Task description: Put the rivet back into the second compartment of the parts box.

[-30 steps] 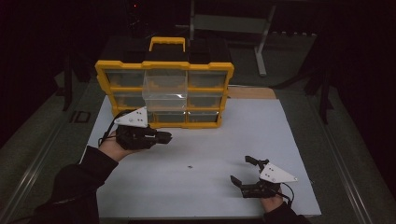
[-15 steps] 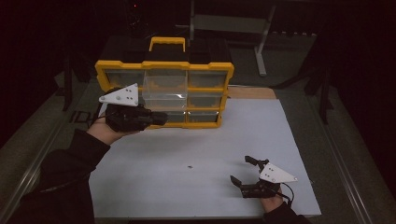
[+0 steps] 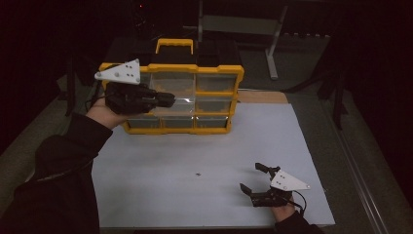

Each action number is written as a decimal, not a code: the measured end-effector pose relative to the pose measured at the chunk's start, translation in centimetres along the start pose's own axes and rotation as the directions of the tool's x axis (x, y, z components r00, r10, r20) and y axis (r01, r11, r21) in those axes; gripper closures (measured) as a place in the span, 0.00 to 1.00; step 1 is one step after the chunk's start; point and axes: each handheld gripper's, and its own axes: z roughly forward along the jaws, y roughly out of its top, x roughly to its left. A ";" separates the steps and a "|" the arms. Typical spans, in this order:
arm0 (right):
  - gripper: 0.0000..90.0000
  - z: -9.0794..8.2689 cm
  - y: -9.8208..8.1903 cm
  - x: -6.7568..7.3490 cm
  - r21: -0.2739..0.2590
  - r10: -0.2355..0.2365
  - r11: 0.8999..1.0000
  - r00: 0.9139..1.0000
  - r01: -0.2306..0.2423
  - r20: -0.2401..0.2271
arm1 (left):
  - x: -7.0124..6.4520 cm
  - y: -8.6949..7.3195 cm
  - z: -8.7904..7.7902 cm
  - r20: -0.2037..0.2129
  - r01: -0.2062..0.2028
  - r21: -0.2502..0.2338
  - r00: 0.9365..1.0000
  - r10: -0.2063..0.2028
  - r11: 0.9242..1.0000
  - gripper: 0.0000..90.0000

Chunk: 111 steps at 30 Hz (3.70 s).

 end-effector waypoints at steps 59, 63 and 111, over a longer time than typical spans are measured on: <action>0.12 0.1 -0.1 0.0 0.007 0.002 1.000 1.000 -0.002 -0.008 | 4.9 0.8 4.0 -0.260 0.302 0.161 0.931 -0.255 0.940 0.60; 0.12 0.1 -0.1 0.0 0.009 0.002 1.000 1.000 -0.002 -0.008 | 4.8 0.9 3.4 -0.272 0.319 0.128 0.922 -0.276 0.939 0.50; 0.12 0.2 0.0 0.0 0.009 0.000 1.000 1.000 0.000 -0.005 | -5.8 -3.2 0.6 -0.241 0.244 0.039 0.944 -0.228 0.969 0.00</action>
